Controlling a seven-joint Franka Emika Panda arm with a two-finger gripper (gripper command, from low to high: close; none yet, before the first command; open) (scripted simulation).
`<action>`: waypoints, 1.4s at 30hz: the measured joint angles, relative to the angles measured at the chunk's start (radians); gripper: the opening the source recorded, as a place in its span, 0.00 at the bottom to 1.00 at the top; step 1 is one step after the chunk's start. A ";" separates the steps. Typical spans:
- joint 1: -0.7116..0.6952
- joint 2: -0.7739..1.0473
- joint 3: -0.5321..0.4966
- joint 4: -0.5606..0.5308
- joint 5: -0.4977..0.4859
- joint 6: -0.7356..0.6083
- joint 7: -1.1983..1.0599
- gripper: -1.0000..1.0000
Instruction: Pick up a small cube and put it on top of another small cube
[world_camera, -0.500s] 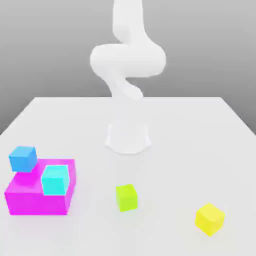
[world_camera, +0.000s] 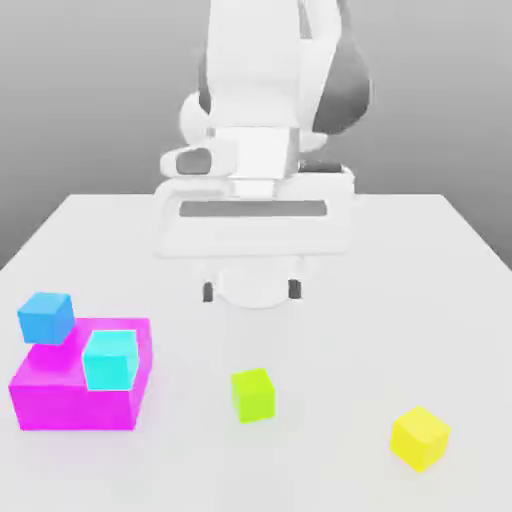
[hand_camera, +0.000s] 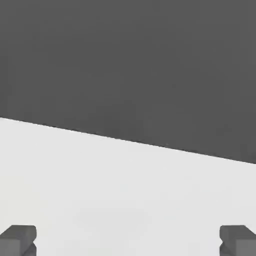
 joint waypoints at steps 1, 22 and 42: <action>0.005 0.043 -0.006 -0.036 0.005 0.034 -0.022 0.50; -0.031 0.352 0.041 -0.092 0.060 0.277 -0.106 0.00; -0.345 0.037 -0.123 0.129 -0.003 -0.257 0.280 0.00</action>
